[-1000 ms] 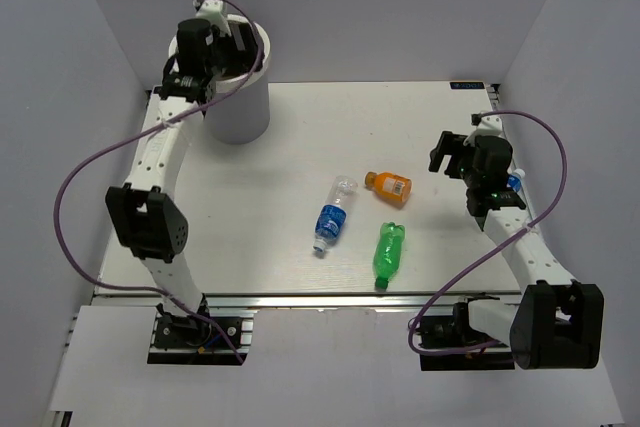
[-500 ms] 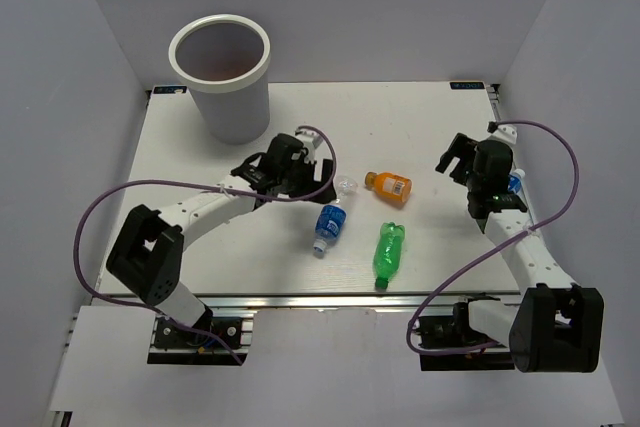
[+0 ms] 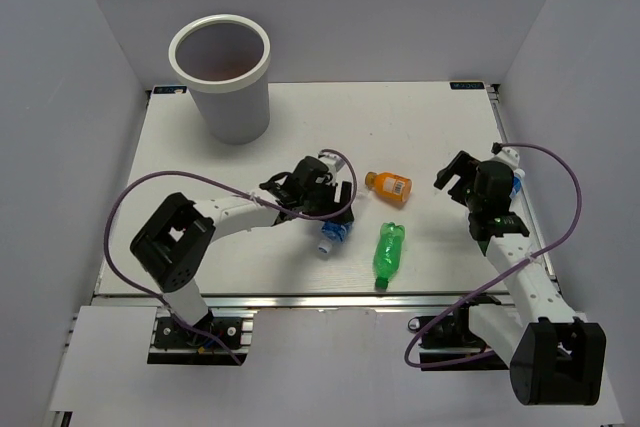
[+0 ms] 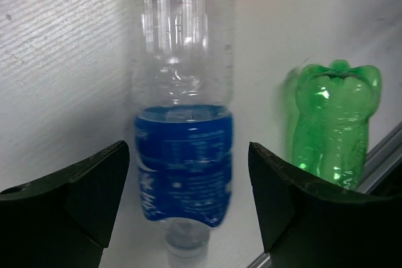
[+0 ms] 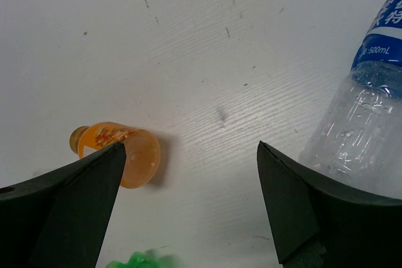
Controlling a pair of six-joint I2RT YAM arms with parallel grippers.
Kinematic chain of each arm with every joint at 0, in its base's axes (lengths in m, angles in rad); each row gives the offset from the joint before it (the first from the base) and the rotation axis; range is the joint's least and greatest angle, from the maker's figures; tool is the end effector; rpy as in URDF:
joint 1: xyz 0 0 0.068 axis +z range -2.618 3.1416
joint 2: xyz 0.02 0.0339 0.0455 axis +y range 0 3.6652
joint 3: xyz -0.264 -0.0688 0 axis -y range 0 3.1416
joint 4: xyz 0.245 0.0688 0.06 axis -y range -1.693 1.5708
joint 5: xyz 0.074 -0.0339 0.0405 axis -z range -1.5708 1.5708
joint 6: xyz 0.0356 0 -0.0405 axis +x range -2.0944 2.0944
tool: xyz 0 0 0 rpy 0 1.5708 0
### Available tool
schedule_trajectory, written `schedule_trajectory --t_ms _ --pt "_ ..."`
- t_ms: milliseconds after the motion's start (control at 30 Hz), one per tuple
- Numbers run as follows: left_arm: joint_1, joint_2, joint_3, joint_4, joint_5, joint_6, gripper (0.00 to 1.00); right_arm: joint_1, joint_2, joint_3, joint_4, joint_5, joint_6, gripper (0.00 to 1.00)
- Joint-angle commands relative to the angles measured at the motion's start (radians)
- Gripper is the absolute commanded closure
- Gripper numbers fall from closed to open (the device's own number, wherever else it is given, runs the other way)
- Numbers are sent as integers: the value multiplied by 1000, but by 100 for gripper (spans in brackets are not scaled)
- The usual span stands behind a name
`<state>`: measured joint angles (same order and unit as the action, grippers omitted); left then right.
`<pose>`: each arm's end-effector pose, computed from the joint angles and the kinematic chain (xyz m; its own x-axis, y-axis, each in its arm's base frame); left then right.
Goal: Put the plastic bottles in the bin
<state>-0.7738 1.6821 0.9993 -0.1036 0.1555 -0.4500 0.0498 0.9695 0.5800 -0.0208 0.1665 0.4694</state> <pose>0.2496 -0.2516 0.1906 -0.7902 0.1713 -0.5884 0.4719 0.7826 -0.4060 0.2202 0.0051 0.2501 -0.3088 0.4313 -0.8477 0.2718 0.8941 0.3558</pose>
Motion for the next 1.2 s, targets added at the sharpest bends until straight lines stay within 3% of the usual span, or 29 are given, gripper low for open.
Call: schedule_trajectory --t_ms 0,100,367,433,533,733,933,1000,1167 --pt "-15 40 45 9 -37 -6 16 -4 -34 -14 -4 28 21 11" --pt "-15 48 87 -34 -82 5 41 -4 -51 -23 10 30 11 10" --pt "-15 19 124 -36 -90 63 60 -4 -35 -34 42 24 -6 11" --pt "-13 4 154 -65 -138 66 72 -4 -29 -34 47 21 -12 11" --pt "-7 -57 192 -85 -217 112 73 -2 -31 -40 67 -7 -21 11" --pt "85 -153 350 -133 -241 200 73 -4 -37 -45 85 -25 -41 11" --pt "355 -130 522 -24 -330 238 68 -4 -38 -52 108 -36 -55 11" --pt "401 -93 635 -31 -368 244 68 -4 -37 -49 108 -30 -57 11" --pt "553 -16 751 74 -424 231 71 -4 -22 -48 119 -35 -69 11"
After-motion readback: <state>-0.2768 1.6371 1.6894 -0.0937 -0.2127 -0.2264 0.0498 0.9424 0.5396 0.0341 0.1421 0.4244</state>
